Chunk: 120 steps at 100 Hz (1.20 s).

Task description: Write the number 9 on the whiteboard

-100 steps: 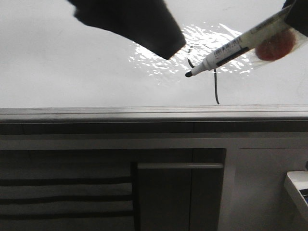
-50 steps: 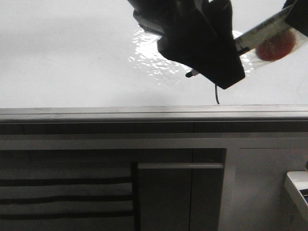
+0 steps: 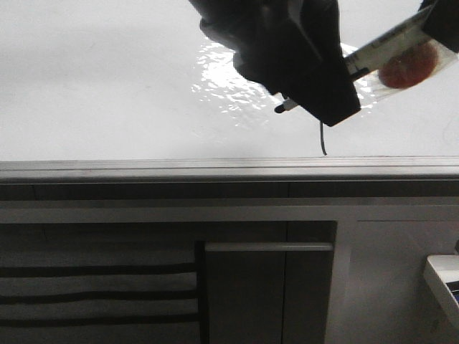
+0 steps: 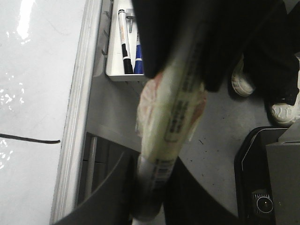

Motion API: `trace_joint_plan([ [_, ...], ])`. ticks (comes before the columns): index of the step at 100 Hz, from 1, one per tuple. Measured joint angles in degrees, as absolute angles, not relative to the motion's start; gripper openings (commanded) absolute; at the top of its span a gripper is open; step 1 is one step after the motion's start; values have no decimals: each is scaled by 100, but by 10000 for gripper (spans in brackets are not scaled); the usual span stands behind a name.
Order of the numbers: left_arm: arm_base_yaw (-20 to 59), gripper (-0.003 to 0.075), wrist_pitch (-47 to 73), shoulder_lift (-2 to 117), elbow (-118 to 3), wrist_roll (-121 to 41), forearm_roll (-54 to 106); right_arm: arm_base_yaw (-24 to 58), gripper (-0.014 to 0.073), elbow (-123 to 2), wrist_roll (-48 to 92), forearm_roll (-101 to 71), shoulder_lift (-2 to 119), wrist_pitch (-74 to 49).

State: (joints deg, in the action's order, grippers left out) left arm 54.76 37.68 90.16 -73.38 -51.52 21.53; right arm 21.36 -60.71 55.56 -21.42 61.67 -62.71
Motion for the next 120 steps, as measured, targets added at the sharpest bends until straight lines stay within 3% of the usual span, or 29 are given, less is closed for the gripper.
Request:
trace_joint_plan([
  [10,5476,-16,3804,9016,-7338,-5184,2138,2136,234,-6071,5556,-2142,6167,-6252],
  [20,5464,-20,3815,8992,-7338,-5168,2123,2136,319,-6080,5484,-2147,6155,-6248],
  [41,4993,-20,3988,8629,-7338,-3918,1220,1967,322,-6300,4275,-1298,5804,-6308],
  [69,3567,-20,4892,7777,-6994,-705,-396,1550,322,-6314,3627,-1008,5128,-6369],
  [96,2345,-20,3194,7209,-5466,841,-794,1538,322,-6111,3604,-1008,5066,-6289],
  [120,1878,-20,2197,7589,-5110,1127,-488,1526,322,-6060,3604,-1008,5066,-6083],
])
